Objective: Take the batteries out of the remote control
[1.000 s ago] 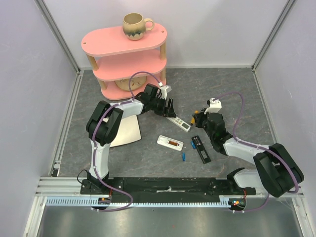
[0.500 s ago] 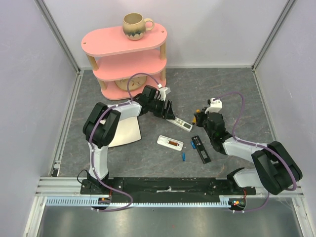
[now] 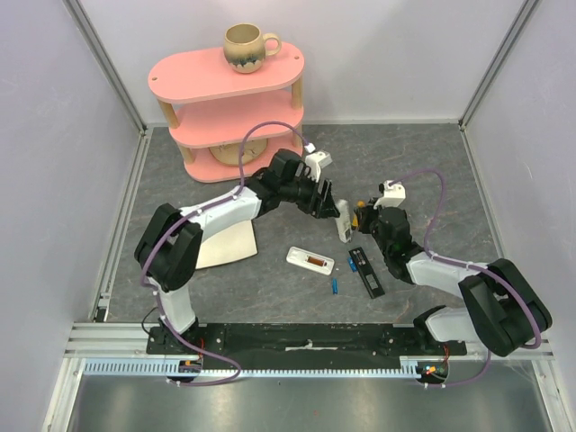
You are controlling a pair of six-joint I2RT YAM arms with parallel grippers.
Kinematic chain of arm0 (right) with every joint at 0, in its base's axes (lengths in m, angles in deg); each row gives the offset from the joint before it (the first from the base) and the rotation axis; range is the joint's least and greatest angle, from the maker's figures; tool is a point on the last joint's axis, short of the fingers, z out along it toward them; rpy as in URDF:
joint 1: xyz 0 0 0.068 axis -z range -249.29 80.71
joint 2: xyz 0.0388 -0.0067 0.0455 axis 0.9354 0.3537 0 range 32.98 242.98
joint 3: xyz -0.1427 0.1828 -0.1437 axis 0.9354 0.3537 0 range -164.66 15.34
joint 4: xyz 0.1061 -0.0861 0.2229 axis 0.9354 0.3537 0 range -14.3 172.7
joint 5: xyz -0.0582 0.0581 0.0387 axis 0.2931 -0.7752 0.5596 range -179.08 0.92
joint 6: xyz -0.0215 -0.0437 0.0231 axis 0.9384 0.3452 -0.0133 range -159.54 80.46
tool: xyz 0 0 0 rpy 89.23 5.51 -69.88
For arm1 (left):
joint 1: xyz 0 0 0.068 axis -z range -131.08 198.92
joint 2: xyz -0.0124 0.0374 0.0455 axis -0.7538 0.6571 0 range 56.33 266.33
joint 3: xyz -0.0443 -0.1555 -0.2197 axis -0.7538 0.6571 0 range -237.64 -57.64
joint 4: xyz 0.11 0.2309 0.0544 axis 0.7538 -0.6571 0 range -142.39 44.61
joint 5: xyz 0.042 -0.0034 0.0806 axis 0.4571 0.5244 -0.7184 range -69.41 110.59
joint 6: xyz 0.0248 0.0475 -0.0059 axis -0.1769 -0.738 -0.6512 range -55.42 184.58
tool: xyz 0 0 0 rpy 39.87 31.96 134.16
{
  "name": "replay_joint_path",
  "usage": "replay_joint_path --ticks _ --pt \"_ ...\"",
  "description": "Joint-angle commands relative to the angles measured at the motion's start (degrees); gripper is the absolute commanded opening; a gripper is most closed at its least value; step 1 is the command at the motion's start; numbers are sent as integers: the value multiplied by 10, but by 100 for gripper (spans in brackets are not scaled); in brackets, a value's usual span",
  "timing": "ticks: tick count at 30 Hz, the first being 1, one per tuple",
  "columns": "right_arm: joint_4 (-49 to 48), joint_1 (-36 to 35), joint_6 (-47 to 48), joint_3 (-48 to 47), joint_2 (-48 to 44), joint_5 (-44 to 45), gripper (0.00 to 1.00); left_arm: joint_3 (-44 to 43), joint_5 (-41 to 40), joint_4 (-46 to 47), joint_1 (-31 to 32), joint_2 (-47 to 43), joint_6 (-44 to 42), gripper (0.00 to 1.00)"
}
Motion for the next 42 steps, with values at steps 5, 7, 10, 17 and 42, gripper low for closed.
replay_joint_path --ticks 5,7,10,17,42 --pt "-35 -2 -7 6 -17 -5 0 -40 -58 -42 43 56 -6 57" --pt "-34 -2 -6 6 -17 -5 0 -41 -68 -38 44 63 -4 56" --pt "-34 -2 -6 6 -17 -5 0 -50 -67 -38 49 74 -11 62" --pt "-26 -2 -4 4 -27 -4 0 -46 -80 -36 55 83 -21 65" --pt "54 -2 18 -9 -133 -2 0 -49 -227 -83 86 130 -59 28"
